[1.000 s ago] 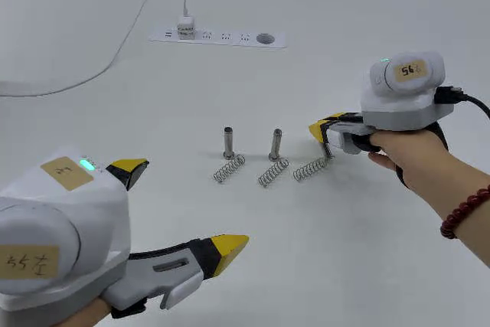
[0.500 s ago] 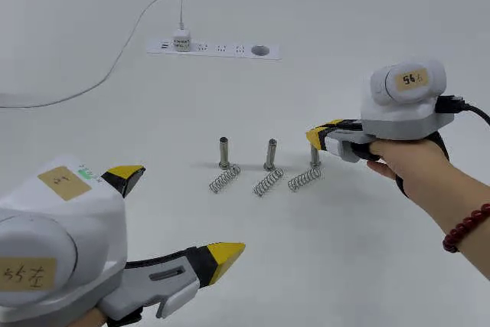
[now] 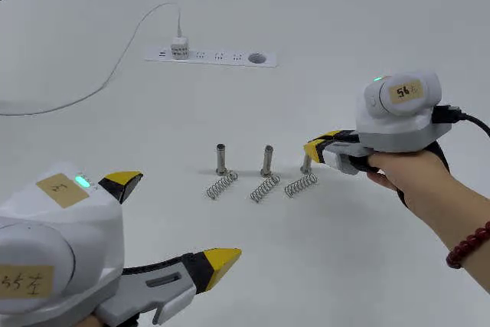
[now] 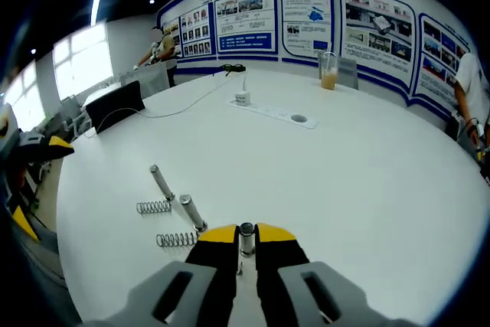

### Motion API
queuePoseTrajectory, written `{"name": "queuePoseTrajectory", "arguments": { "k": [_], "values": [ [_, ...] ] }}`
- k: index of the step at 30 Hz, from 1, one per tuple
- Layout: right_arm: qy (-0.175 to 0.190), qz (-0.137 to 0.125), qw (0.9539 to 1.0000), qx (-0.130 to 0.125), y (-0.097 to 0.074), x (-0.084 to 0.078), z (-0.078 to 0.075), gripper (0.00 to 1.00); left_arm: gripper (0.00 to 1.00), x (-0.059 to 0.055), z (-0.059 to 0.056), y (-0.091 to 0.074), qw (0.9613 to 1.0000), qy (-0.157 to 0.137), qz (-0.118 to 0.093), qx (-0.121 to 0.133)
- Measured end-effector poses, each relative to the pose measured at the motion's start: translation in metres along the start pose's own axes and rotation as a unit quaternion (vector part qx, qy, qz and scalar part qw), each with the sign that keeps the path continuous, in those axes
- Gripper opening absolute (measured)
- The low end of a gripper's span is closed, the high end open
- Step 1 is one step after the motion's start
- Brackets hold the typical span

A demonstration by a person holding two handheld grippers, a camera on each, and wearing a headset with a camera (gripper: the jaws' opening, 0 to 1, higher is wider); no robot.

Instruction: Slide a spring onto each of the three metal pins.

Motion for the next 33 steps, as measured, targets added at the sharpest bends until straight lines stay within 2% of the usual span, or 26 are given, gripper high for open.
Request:
{"name": "queuePoseTrajectory", "arguments": {
  "k": [9, 14, 15, 16, 17, 20, 33],
  "values": [
    [-0.006, 0.005, 1.0000, 0.000, -0.002, -0.001, -0.001, 0.09, 0.85, 0.000, -0.001, 0.000, 1.0000, 0.001, -0.001, -0.001],
    [-0.007, 0.000, 1.0000, 0.003, -0.005, 0.003, 0.000, 0.09, 0.85, 0.001, -0.001, 0.000, 1.0000, 0.000, -0.002, 0.000],
    [-0.006, -0.008, 0.9999, 0.006, -0.006, 0.007, 0.001, 0.07, 0.85, 0.001, -0.001, 0.000, 1.0000, 0.000, -0.002, 0.000],
    [-0.011, 0.005, 0.9999, 0.000, -0.006, 0.004, -0.001, 0.07, 0.85, 0.000, -0.001, 0.000, 1.0000, 0.000, -0.001, -0.001],
    [-0.015, 0.001, 0.9999, 0.000, -0.007, 0.005, -0.001, 0.07, 0.85, 0.000, -0.001, 0.000, 1.0000, 0.001, -0.001, -0.001],
    [0.001, 0.002, 1.0000, 0.002, -0.010, 0.004, -0.001, 0.08, 0.85, 0.000, -0.002, 0.000, 1.0000, 0.001, 0.000, -0.003],
    [-0.005, 0.003, 1.0000, 0.004, -0.012, 0.003, 0.001, 0.08, 0.84, 0.000, -0.002, 0.002, 1.0000, 0.002, 0.000, -0.005]
  ]
}}
Point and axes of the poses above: the centre of the closed fingertips' face, and the gripper's own axes: y roughly forward along the fingers, z roughly to its left, x roughly out of its top, the point moved 3 cm from there along -y, roughly backward along the fingers, and after that the axes turned 15 degrees about y, right-handed, at the moved point
